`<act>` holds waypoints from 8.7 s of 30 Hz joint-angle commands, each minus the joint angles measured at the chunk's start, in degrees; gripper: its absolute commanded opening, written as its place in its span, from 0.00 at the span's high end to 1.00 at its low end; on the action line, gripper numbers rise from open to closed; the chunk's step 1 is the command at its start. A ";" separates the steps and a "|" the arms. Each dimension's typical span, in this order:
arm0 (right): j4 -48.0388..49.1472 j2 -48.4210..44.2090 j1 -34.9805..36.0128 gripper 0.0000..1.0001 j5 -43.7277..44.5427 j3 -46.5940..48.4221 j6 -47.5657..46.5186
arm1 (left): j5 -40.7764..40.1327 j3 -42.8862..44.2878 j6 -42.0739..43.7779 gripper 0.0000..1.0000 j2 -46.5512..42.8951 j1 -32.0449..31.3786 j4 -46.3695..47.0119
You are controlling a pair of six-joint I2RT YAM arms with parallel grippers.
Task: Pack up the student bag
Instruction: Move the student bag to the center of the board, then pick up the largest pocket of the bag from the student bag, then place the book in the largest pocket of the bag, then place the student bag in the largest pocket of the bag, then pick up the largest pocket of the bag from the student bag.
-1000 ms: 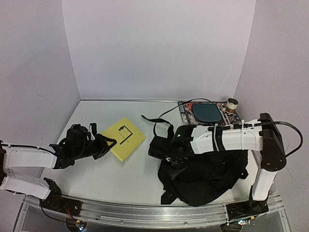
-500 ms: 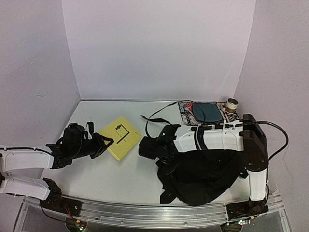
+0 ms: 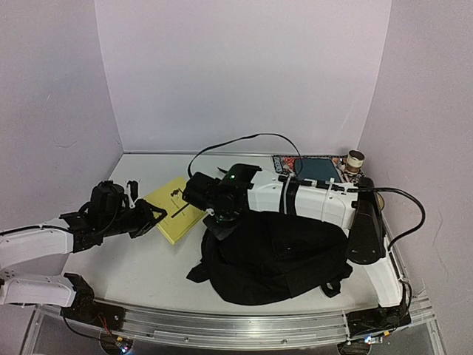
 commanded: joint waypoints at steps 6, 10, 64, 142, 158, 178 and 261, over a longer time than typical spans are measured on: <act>6.52 -18.15 -2.19 1.00 -8.56 -13.86 -3.87 | 9.23 6.96 3.62 1.00 -5.63 0.29 2.49; 9.09 -23.92 -3.42 1.00 -10.24 -16.43 -4.30 | 12.42 7.92 3.36 1.00 -7.97 0.26 2.25; 34.08 -43.08 -11.47 1.00 -25.31 -35.82 1.25 | 26.28 8.53 -12.03 1.00 7.57 -10.73 25.78; 44.41 -32.52 -10.01 1.00 -48.80 -32.02 0.85 | 18.67 19.48 -2.04 1.00 27.02 -18.87 21.63; 45.26 -32.22 -9.78 1.00 -41.14 -34.29 0.70 | 10.88 25.73 -7.39 0.89 40.38 -22.96 23.61; 44.78 -35.07 -9.75 0.95 -31.18 -39.63 -1.26 | -4.73 13.14 -5.84 0.26 23.59 -22.94 9.04; 18.87 -46.33 -14.13 0.11 -7.50 -53.87 -2.49 | -1.42 62.44 27.78 0.63 51.00 -44.15 -41.54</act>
